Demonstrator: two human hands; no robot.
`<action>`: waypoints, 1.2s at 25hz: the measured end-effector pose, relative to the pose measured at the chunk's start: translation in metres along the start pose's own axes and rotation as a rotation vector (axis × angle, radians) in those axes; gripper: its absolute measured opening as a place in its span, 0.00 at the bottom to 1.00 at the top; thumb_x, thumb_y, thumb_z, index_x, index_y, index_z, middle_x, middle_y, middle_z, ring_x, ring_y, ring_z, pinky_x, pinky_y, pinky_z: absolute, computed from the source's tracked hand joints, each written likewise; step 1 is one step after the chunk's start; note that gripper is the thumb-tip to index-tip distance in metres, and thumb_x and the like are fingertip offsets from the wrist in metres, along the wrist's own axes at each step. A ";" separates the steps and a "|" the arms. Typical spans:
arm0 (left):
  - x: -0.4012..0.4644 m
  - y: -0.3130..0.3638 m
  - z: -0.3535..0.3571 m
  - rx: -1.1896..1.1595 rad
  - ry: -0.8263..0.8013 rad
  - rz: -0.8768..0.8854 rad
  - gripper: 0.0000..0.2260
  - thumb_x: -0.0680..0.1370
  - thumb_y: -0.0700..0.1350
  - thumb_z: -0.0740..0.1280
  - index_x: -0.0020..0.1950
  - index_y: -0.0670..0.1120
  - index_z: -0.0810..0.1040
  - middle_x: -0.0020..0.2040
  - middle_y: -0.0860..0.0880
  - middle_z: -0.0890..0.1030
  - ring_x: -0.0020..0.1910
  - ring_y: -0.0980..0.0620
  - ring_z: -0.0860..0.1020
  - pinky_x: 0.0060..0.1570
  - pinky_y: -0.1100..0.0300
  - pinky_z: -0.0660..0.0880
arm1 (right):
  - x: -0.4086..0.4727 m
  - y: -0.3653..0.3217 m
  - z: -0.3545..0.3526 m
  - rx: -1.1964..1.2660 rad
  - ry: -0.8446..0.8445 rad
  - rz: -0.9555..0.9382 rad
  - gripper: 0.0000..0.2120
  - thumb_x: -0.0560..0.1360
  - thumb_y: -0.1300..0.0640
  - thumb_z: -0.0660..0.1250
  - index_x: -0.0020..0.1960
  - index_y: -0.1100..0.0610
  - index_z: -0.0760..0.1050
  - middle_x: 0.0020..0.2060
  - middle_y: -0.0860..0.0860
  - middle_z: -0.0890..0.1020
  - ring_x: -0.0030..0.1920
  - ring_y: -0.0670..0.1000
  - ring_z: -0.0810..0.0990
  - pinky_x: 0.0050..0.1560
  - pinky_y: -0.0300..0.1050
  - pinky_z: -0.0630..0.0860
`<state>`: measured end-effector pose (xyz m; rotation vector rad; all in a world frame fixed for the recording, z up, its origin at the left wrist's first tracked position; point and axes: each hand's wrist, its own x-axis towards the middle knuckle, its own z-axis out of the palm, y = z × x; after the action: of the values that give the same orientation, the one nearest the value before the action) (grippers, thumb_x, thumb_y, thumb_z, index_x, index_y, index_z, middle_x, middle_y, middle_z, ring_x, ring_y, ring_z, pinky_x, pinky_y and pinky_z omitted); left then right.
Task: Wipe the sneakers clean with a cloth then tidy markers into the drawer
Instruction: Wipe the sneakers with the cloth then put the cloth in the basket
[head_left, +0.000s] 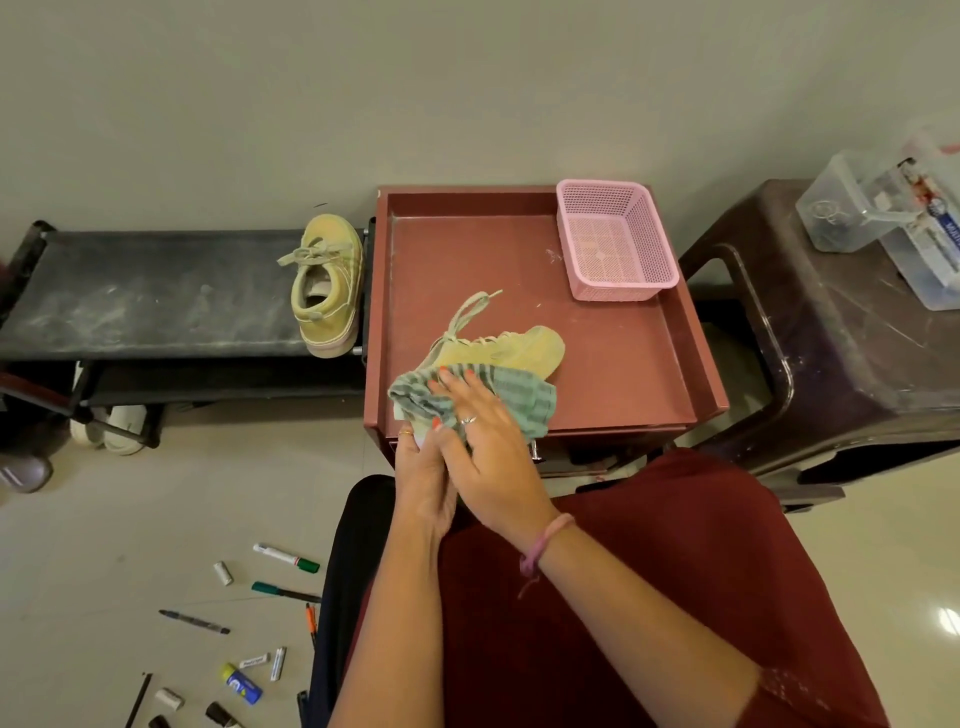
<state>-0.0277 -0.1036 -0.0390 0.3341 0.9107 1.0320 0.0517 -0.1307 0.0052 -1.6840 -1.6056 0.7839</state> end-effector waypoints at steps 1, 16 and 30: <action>-0.001 -0.001 -0.001 0.020 0.014 0.001 0.15 0.78 0.38 0.64 0.65 0.45 0.73 0.52 0.45 0.83 0.50 0.49 0.82 0.48 0.55 0.81 | -0.007 0.004 0.001 0.005 0.015 -0.028 0.18 0.81 0.54 0.55 0.70 0.49 0.68 0.74 0.41 0.62 0.75 0.38 0.50 0.74 0.42 0.48; -0.001 -0.005 0.002 0.070 0.040 0.024 0.19 0.77 0.34 0.66 0.66 0.46 0.73 0.57 0.43 0.81 0.54 0.47 0.80 0.48 0.54 0.80 | 0.031 0.046 -0.018 0.061 0.148 0.250 0.09 0.81 0.54 0.55 0.47 0.48 0.73 0.67 0.39 0.65 0.73 0.39 0.54 0.73 0.38 0.51; -0.003 -0.003 0.004 0.131 0.037 0.015 0.20 0.75 0.31 0.66 0.62 0.50 0.74 0.56 0.47 0.82 0.55 0.47 0.81 0.55 0.52 0.79 | 0.093 0.110 -0.079 -0.108 0.109 0.509 0.18 0.78 0.56 0.57 0.30 0.56 0.62 0.29 0.50 0.68 0.35 0.53 0.68 0.31 0.44 0.61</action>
<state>-0.0236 -0.1065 -0.0371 0.4336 1.0129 0.9968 0.1863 -0.0448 -0.0344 -2.2140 -1.1711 0.8375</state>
